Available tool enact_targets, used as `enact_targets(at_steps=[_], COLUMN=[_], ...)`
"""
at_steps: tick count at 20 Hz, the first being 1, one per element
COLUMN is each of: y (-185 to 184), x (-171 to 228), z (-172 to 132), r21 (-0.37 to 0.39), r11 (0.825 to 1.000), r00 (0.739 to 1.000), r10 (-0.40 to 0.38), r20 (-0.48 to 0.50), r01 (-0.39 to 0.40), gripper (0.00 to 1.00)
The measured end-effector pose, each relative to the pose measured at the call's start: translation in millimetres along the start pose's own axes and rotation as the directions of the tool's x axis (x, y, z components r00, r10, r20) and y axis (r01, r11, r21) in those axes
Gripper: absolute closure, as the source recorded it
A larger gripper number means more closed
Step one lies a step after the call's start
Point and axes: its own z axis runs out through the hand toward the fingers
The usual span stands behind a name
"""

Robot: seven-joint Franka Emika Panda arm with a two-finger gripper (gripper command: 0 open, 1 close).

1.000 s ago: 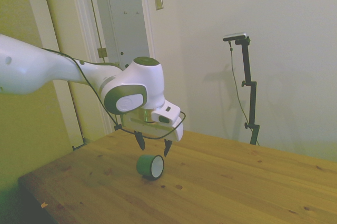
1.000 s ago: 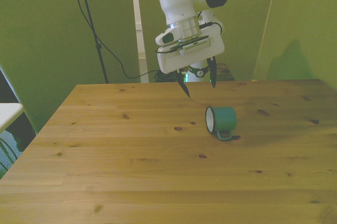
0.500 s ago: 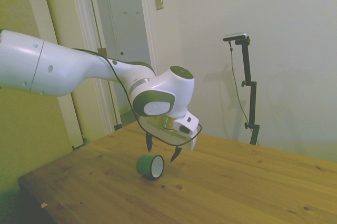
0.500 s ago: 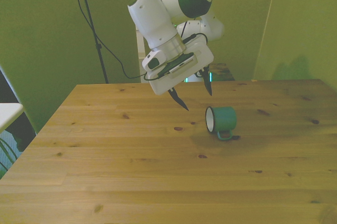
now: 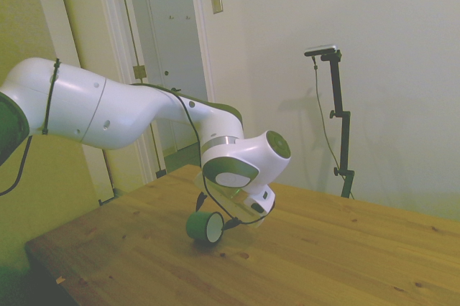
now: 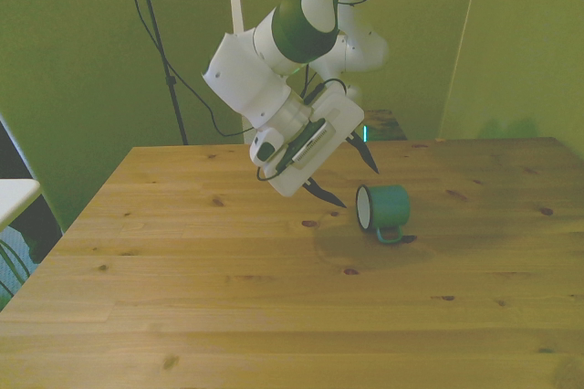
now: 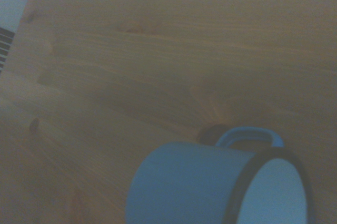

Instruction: Flip the mug upright

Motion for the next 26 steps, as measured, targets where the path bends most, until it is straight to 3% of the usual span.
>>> enact_targets(at_steps=[5,14,15,26], y=[-6,-17,-21,-26], x=[7,10,7,-4], z=[17,52,52,51], r21=[0.066,0.099,0.102,0.112], r11=[0.998,0.995,0.995,0.994], r00=[0.996,0.984,0.982,0.979], r10=[0.001,-0.010,-0.016,-0.023], r20=[0.088,0.178,0.186,0.202], r01=[-0.007,-0.007,-0.003,0.000], gripper=[0.00,0.00,1.00,1.00])
